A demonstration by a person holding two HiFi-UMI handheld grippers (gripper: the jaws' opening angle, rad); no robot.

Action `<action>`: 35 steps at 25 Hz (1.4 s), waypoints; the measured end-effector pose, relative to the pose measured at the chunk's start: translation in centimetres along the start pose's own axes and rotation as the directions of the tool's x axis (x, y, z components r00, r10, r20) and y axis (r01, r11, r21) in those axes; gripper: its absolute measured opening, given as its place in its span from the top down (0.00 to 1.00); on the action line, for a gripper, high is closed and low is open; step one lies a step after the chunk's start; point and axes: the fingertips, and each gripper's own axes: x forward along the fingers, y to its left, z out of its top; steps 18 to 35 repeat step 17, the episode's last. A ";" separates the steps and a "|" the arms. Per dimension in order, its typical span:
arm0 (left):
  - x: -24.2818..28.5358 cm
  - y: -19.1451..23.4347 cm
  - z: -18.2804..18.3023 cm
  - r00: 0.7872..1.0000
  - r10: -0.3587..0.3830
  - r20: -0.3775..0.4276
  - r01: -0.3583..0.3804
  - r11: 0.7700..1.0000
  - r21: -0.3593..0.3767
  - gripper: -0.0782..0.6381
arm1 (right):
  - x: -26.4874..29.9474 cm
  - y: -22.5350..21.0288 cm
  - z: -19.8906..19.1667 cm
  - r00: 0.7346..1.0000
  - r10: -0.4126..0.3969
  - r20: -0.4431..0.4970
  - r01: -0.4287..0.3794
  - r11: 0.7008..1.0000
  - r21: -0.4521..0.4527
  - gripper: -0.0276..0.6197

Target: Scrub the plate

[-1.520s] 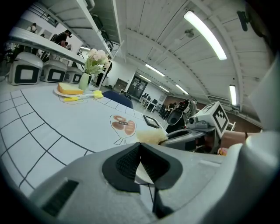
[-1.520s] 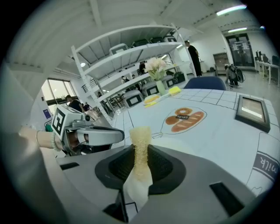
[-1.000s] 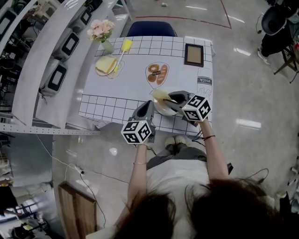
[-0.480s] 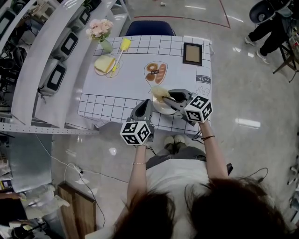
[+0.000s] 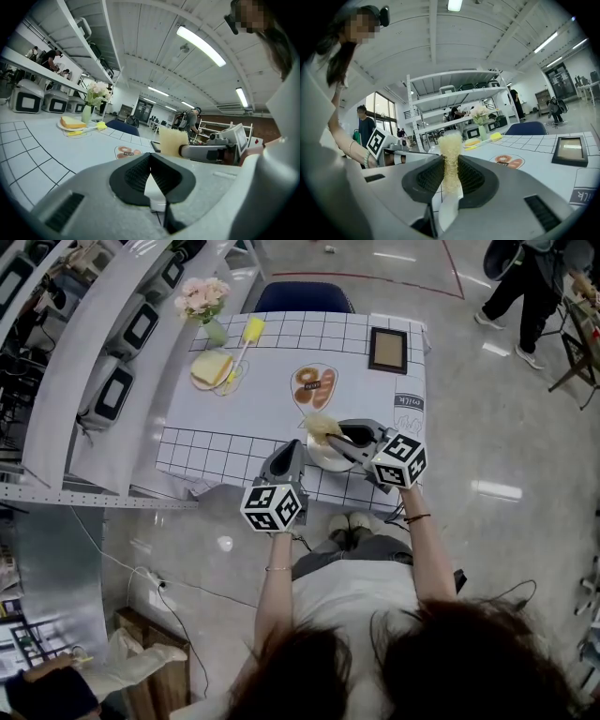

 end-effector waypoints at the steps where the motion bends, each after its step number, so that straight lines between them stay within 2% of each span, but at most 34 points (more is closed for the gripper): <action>1: 0.0 0.0 0.0 1.000 -0.001 -0.001 0.001 1.000 0.002 0.88 | 0.0 0.0 0.0 1.000 0.000 -0.001 0.000 1.000 -0.001 0.84; 17: 0.4 0.4 0.4 1.000 0.000 -0.008 0.000 1.000 0.018 0.88 | 0.6 0.1 1.0 0.999 0.034 0.024 -0.035 0.999 0.005 0.84; 35: 0.4 0.4 0.4 1.000 0.000 -0.008 0.000 1.000 0.018 0.88 | 0.6 0.1 1.0 0.999 0.034 0.024 -0.035 0.999 0.005 0.84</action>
